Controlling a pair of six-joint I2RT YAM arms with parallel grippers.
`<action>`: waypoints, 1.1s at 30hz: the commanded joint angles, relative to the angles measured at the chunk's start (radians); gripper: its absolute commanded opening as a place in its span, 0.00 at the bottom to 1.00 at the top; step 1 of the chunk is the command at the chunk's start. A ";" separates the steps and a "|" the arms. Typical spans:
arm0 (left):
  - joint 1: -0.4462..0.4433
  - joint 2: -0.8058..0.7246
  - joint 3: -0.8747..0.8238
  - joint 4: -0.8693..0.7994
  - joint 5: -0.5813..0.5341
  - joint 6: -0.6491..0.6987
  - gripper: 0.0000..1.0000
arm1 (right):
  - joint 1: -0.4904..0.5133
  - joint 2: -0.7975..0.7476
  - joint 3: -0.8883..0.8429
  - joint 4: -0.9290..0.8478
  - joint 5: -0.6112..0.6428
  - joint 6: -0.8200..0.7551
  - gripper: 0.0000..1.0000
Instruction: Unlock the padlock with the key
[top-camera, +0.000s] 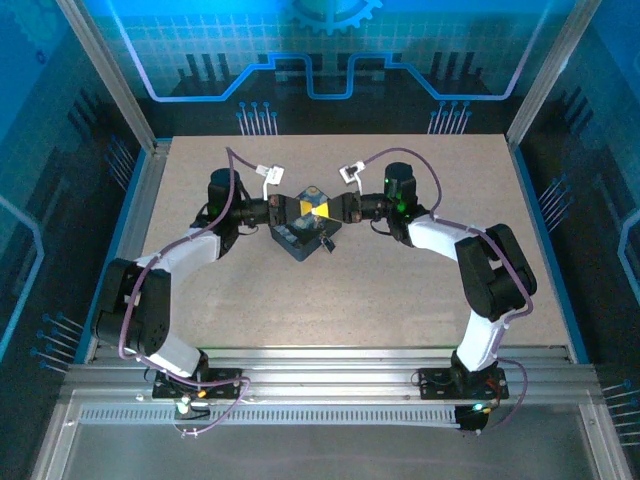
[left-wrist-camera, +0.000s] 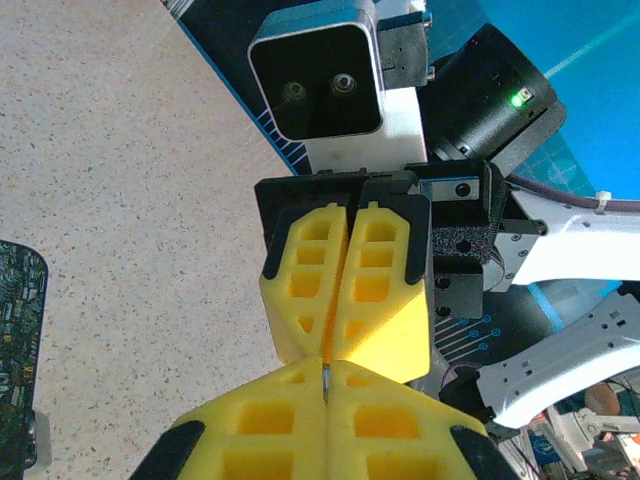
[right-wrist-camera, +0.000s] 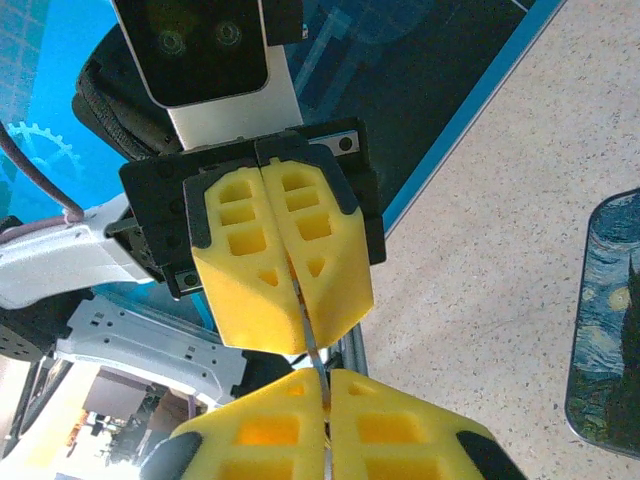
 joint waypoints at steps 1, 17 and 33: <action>0.003 0.009 -0.013 0.054 0.008 -0.016 0.00 | 0.028 -0.022 0.020 0.063 -0.026 0.027 0.12; 0.003 0.021 -0.017 0.093 0.002 -0.046 0.00 | 0.030 -0.040 0.021 0.099 -0.031 0.043 0.04; 0.040 -0.090 0.083 -0.332 -0.137 0.239 0.81 | -0.037 -0.110 0.035 -0.380 -0.019 -0.288 0.00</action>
